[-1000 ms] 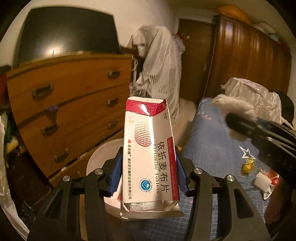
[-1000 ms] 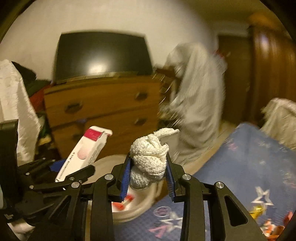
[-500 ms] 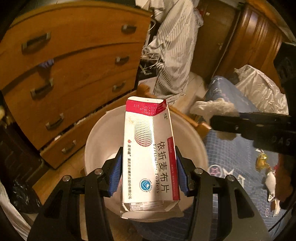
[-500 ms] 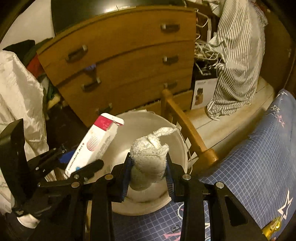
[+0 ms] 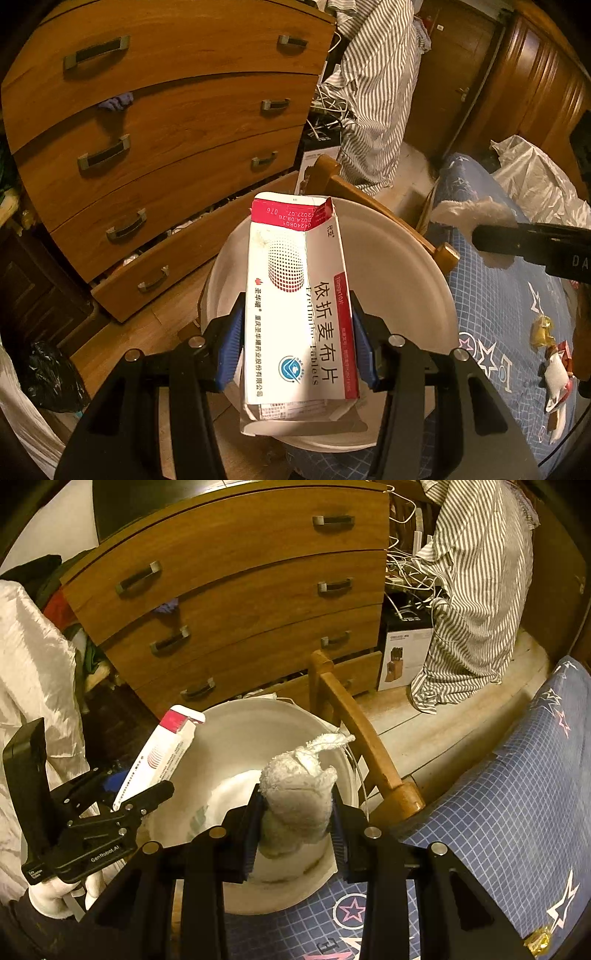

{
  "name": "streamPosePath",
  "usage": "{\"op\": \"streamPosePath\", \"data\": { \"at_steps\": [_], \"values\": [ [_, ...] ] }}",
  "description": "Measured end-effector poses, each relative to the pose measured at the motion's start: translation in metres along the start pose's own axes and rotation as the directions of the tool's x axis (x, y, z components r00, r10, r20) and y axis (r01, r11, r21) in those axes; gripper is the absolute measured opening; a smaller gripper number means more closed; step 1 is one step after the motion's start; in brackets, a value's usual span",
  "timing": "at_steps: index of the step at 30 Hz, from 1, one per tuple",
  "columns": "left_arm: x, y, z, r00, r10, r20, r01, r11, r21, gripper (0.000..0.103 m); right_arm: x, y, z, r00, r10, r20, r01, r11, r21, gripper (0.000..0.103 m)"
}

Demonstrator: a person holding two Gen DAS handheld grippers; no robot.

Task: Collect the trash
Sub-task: 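Open both tools to drop the medicine box and towel into the bucket, then move both open tools back toward the remaining trash on the bed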

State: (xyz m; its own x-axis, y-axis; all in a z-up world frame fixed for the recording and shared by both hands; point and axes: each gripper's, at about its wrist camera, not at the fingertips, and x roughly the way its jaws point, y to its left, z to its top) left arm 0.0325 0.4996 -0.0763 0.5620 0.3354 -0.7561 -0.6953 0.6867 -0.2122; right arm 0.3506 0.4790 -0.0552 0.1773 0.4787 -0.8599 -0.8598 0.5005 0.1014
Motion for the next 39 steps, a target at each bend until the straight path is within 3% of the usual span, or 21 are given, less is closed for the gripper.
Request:
{"op": "streamPosePath", "data": {
  "at_steps": [9, 11, 12, 13, 28, 32, 35, 39],
  "values": [
    [0.006, 0.004, 0.001, 1.0, -0.003, -0.001, 0.003, 1.0, -0.002, 0.052, 0.003, 0.005, 0.003, 1.0, 0.001, -0.004, -0.001, 1.0, -0.016, 0.036],
    [0.006, 0.004, 0.001, 1.0, 0.008, 0.002, -0.008, 1.0, -0.001, 0.055, 0.004, 0.007, 0.003, 1.0, 0.002, -0.002, -0.002, 1.0, -0.019, 0.046],
    [0.006, 0.006, 0.002, 1.0, 0.021, 0.003, -0.021, 1.0, -0.005, 0.056, 0.003, 0.007, 0.003, 1.0, 0.003, 0.008, -0.003, 1.0, -0.018, 0.058],
    [0.005, 0.008, 0.003, 1.0, 0.026, 0.007, -0.026, 1.0, -0.013, 0.06, 0.001, 0.007, 0.004, 1.0, 0.006, 0.016, -0.006, 1.0, -0.015, 0.061],
    [-0.002, -0.001, 0.001, 1.0, 0.004, 0.017, -0.004, 1.0, -0.005, 0.063, -0.029, 0.002, -0.009, 0.997, 0.018, 0.081, -0.02, 1.0, 0.022, 0.061],
    [-0.01, -0.022, -0.006, 0.999, -0.031, 0.024, 0.03, 0.999, 0.029, 0.063, -0.059, -0.003, -0.034, 0.988, 0.002, 0.153, -0.009, 0.999, 0.05, 0.061],
    [-0.014, -0.047, -0.016, 0.997, -0.075, 0.021, 0.073, 0.995, 0.073, 0.063, -0.101, -0.012, -0.085, 0.962, -0.062, 0.265, 0.035, 0.994, 0.105, 0.061],
    [-0.01, -0.106, -0.046, 0.987, -0.158, -0.024, 0.159, 0.972, 0.173, 0.063, -0.146, -0.033, -0.172, 0.922, -0.188, 0.337, 0.129, 0.973, 0.192, 0.064]
  ]
}}
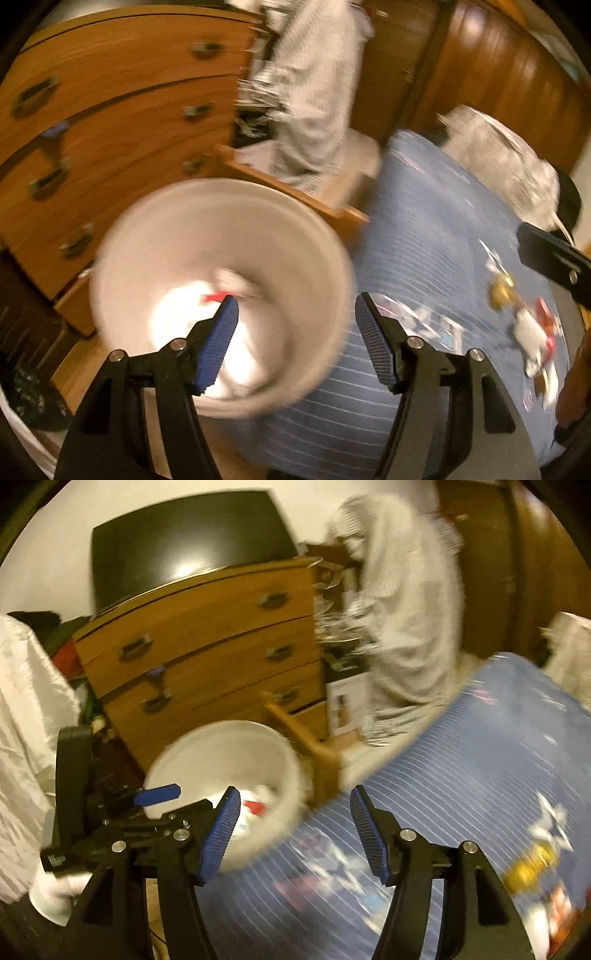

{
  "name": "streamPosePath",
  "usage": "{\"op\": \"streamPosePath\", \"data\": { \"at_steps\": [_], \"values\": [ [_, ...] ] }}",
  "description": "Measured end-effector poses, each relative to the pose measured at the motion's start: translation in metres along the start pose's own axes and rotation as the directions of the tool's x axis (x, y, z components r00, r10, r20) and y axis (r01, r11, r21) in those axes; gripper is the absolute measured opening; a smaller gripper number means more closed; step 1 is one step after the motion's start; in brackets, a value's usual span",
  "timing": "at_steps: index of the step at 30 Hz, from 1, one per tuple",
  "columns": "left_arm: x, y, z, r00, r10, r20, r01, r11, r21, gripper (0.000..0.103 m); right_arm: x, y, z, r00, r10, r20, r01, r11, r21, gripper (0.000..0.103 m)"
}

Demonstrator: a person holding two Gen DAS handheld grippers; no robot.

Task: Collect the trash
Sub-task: 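Move both open tools back toward the remaining trash on the bed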

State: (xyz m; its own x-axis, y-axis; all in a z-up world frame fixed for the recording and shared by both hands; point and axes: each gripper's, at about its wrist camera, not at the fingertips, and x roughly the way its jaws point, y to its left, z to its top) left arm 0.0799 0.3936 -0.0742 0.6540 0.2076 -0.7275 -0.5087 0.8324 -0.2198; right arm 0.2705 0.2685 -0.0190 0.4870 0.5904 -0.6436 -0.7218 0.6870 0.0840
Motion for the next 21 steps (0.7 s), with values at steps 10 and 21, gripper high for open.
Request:
{"op": "streamPosePath", "data": {
  "at_steps": [10, 21],
  "values": [
    [0.033, -0.14, -0.057, 0.978, -0.165, -0.13, 0.186, 0.969, 0.165, 0.063, -0.145, -0.125, -0.156, 0.971, -0.236, 0.03, 0.224, 0.95, 0.219, 0.064],
    [0.058, -0.281, -0.149, 0.93, -0.215, -0.297, 0.323, 0.865, 0.384, 0.071, -0.266, -0.236, -0.332, 0.89, -0.452, -0.055, 0.406, 0.734, 0.544, 0.064]
  ]
}}
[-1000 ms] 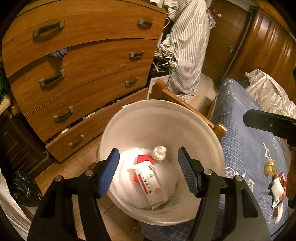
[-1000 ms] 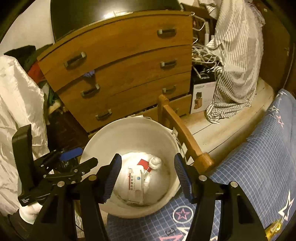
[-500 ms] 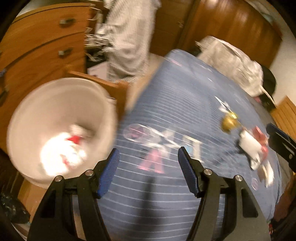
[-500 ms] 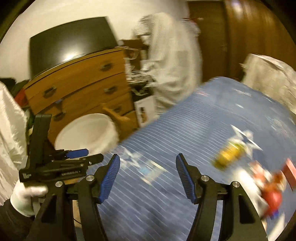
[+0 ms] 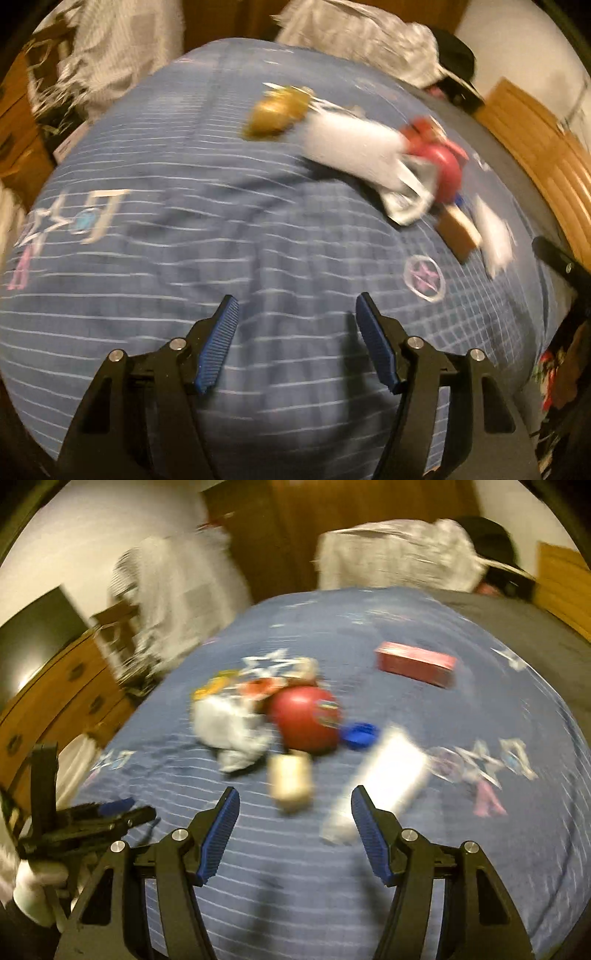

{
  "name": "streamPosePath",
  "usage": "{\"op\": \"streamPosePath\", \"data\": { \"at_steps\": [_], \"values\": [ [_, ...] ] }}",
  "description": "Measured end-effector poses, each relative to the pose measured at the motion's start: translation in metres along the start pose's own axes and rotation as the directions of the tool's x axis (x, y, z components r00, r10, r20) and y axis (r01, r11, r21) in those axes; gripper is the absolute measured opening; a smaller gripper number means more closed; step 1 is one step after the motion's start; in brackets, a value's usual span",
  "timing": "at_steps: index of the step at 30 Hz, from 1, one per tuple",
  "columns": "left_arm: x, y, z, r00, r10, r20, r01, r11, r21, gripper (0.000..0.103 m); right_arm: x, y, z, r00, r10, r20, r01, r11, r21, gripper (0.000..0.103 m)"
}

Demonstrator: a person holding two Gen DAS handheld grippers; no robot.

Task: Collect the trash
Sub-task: 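Move both open tools back toward the remaining trash on the bed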

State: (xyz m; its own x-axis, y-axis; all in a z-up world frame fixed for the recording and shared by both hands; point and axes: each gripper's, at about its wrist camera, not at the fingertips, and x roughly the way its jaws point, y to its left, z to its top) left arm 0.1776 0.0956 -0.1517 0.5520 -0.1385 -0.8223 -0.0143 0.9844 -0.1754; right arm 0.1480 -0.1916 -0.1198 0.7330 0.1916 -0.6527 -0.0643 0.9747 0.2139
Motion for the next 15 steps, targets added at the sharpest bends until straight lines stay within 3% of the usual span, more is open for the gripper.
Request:
{"op": "streamPosePath", "data": {
  "at_steps": [9, 15],
  "values": [
    [0.024, -0.087, 0.009, 0.997, -0.079, -0.015, 0.081, 0.989, 0.123, 0.074, -0.007, -0.039, -0.01, 1.0, 0.001, 0.024, -0.003, 0.996, 0.088, 0.064],
    [0.048, -0.137, 0.023, 0.994, -0.106, -0.012, 0.107, 0.985, 0.135, 0.074, -0.013, -0.05, -0.008, 0.999, 0.007, 0.04, -0.012, 0.994, 0.106, 0.064]
  ]
}}
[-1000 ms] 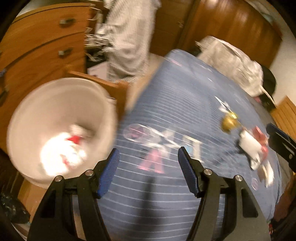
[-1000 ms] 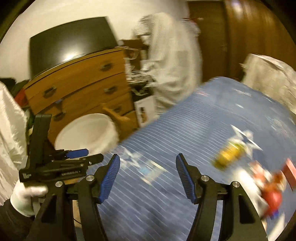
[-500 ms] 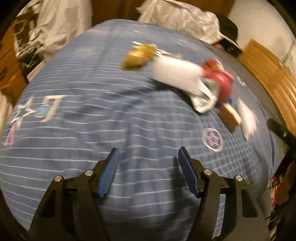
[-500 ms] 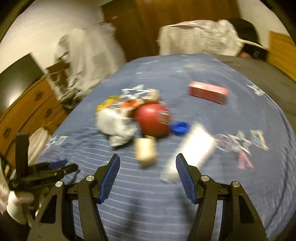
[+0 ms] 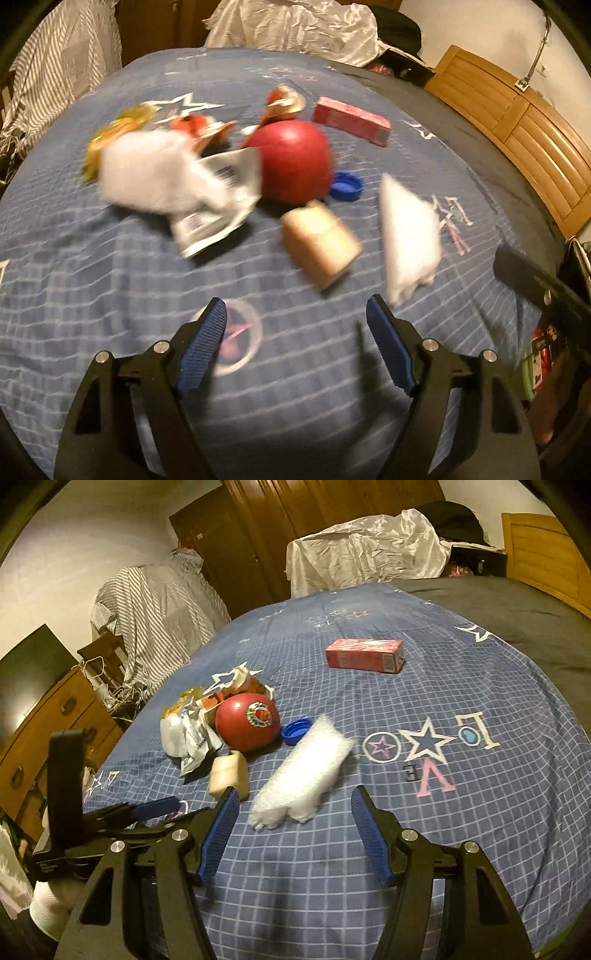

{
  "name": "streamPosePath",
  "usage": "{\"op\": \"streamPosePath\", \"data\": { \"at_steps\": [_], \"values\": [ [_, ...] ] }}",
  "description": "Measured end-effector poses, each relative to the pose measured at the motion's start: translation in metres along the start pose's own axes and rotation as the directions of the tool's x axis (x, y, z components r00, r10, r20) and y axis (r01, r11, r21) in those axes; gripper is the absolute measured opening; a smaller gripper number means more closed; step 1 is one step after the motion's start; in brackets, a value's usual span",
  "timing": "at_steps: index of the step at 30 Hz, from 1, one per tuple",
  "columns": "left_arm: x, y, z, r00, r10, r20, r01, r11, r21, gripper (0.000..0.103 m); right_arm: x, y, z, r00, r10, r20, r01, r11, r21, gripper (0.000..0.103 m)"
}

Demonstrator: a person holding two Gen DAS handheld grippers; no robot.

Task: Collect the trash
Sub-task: 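Move both open tools back toward the remaining trash on the bed, then grasp the beige sponge with the left tool while the right tool approaches the white packet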

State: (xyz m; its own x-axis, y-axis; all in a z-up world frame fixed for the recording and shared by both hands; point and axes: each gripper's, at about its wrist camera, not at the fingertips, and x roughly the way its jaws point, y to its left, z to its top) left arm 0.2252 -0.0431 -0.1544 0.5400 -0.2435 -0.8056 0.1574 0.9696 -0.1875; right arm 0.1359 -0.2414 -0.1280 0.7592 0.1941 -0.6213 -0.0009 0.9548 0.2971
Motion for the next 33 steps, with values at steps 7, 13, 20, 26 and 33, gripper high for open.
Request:
{"op": "streamPosePath", "data": {
  "at_steps": [7, 13, 20, 26, 33],
  "values": [
    [0.026, -0.02, 0.032, 0.996, 0.092, 0.021, -0.092, 0.996, -0.004, 0.071, -0.004, -0.007, 0.0, 1.0, 0.014, 0.007, -0.014, 1.0, 0.002, 0.064],
    [0.023, -0.008, 0.025, 0.994, 0.103, 0.025, -0.102, 0.995, -0.021, 0.038, 0.007, 0.009, 0.007, 0.998, 0.056, 0.014, -0.055, 0.997, -0.05, 0.064],
    [-0.013, 0.043, 0.004, 0.989, 0.137, 0.048, -0.132, 0.987, -0.095, 0.037, 0.037, 0.046, 0.014, 0.992, 0.123, -0.031, -0.126, 0.984, -0.129, 0.055],
    [-0.038, 0.086, -0.018, 0.988, 0.146, 0.049, -0.136, 0.977, -0.165, 0.037, 0.087, 0.091, 0.016, 0.969, 0.207, -0.133, -0.226, 0.963, -0.144, 0.053],
    [-0.056, 0.106, -0.028, 0.99, 0.123, 0.073, -0.107, 0.975, -0.196, 0.037, 0.141, 0.126, 0.023, 0.948, 0.239, -0.208, -0.272, 0.951, -0.149, 0.055]
  ]
}}
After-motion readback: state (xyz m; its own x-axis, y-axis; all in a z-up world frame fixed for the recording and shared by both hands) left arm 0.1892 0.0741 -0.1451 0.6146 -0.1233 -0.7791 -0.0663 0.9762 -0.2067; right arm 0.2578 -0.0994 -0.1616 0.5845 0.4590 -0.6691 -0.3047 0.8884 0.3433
